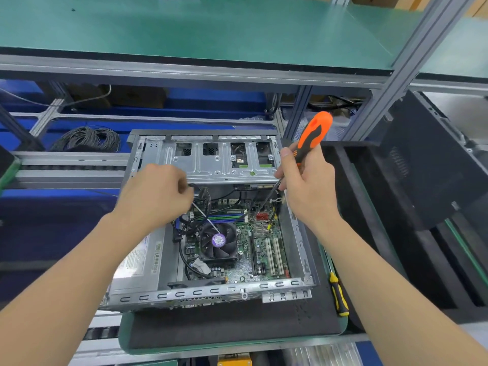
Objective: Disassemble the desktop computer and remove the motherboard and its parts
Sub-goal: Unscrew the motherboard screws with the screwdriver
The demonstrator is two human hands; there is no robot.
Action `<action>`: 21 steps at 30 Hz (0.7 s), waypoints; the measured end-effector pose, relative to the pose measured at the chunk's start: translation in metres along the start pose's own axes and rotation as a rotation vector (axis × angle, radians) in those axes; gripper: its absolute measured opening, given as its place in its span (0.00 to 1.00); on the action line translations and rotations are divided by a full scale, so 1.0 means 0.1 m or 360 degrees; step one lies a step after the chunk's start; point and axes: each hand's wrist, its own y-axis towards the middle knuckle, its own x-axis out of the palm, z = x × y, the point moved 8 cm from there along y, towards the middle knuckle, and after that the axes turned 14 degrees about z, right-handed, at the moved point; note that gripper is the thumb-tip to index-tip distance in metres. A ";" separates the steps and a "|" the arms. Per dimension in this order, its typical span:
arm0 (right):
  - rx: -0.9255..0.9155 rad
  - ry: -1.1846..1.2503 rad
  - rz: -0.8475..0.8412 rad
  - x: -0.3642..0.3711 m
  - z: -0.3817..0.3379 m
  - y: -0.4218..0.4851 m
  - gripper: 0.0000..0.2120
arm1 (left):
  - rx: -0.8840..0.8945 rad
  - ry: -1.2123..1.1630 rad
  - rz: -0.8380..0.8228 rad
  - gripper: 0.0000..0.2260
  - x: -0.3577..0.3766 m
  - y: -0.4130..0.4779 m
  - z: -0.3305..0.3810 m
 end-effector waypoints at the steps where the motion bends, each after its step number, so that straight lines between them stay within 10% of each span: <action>1: -0.0005 -0.0001 0.0000 0.00 0.00 0.00 0.06 | 0.0029 -0.0181 0.0019 0.10 -0.06 -0.03 0.14; 5: -0.0016 -0.0021 -0.0006 0.03 -0.02 -0.02 0.06 | 0.0175 -0.0851 -0.0251 0.08 0.07 -0.13 0.76; 21: -0.0126 -0.0057 0.0000 0.07 -0.06 -0.03 0.06 | 0.0283 -0.1208 -0.0315 0.02 0.75 0.10 1.11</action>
